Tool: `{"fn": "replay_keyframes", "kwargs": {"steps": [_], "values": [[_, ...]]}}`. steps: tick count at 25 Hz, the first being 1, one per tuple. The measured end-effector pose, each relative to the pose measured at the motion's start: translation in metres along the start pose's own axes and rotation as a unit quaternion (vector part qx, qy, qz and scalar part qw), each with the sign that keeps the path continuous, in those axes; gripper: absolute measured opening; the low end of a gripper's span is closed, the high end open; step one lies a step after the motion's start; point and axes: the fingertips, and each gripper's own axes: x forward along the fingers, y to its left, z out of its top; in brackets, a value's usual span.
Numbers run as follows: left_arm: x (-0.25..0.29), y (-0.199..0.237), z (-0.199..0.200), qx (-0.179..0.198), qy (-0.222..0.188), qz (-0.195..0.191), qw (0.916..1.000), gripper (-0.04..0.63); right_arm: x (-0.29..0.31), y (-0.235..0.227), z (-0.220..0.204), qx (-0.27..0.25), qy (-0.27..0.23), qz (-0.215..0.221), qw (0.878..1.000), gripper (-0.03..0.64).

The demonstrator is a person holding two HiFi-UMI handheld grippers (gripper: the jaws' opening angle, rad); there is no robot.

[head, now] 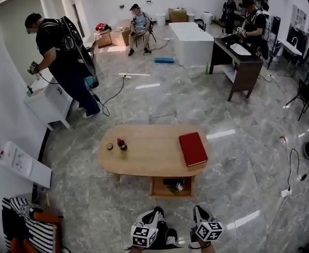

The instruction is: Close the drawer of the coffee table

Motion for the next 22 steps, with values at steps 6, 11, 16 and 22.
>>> {"fn": "replay_keyframes", "kwargs": {"steps": [6, 11, 16, 22], "values": [[0.027, 0.031, 0.012, -0.011, -0.015, 0.001, 0.9998, 0.009, 0.027, -0.003, -0.002, -0.027, 0.019, -0.003, 0.999, 0.015], [0.052, 0.080, 0.024, -0.029, -0.018, 0.019, 0.9992, 0.009, 0.059, -0.002, -0.005, -0.040, 0.048, -0.005, 0.998, 0.015], [0.075, 0.126, 0.022, -0.048, -0.008, 0.027, 0.9985, 0.009, 0.094, -0.001, -0.003, -0.047, 0.065, -0.019, 0.997, 0.015], [0.122, 0.148, 0.005, -0.039, 0.012, 0.016, 0.9990, 0.009, 0.139, -0.023, 0.008, -0.060, 0.051, -0.030, 0.996, 0.015]]}}
